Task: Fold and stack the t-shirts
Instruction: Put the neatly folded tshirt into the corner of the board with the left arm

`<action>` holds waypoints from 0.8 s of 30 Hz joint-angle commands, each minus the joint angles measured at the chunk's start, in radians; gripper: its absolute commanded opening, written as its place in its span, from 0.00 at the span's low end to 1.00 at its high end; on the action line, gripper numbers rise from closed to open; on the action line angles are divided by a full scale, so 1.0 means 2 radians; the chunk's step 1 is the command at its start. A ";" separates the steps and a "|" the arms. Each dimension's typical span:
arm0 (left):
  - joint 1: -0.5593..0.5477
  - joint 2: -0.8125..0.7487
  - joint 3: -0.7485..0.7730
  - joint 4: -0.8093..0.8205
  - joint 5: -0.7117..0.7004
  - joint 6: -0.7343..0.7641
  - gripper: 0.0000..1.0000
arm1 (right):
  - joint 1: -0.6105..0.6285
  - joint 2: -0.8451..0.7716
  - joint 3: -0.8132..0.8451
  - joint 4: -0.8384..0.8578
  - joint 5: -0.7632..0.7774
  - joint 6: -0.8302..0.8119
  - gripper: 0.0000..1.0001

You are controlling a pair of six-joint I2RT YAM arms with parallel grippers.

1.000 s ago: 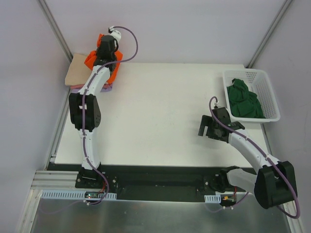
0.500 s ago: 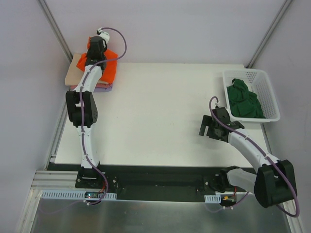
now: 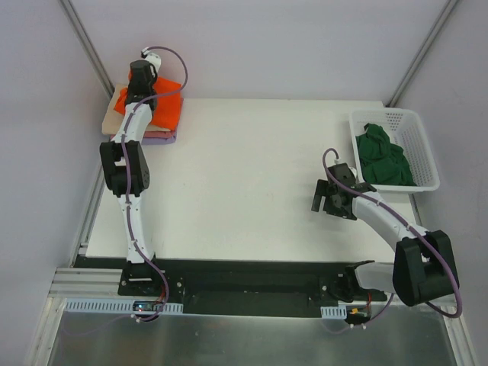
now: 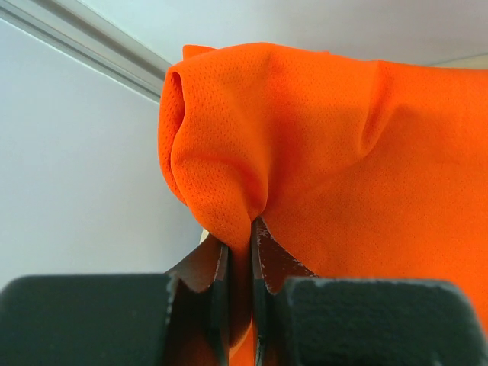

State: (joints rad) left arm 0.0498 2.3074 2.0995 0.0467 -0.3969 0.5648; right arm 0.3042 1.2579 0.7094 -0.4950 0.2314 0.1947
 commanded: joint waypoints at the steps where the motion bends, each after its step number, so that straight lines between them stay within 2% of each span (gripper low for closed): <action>1: 0.014 0.004 0.027 0.016 0.013 -0.009 0.00 | -0.003 0.008 0.021 -0.011 0.012 0.006 0.96; 23: 0.056 0.022 0.028 0.007 0.076 -0.048 0.00 | -0.003 0.011 0.039 -0.036 0.030 0.017 0.96; 24: 0.059 0.024 0.031 0.007 0.073 -0.052 0.09 | -0.003 0.011 0.042 -0.042 0.032 0.017 0.96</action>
State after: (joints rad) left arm 0.1436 2.3695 2.1113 0.0387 -0.2859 0.5011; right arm 0.3042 1.2858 0.7479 -0.5362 0.2592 0.2096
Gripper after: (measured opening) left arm 0.052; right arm 0.963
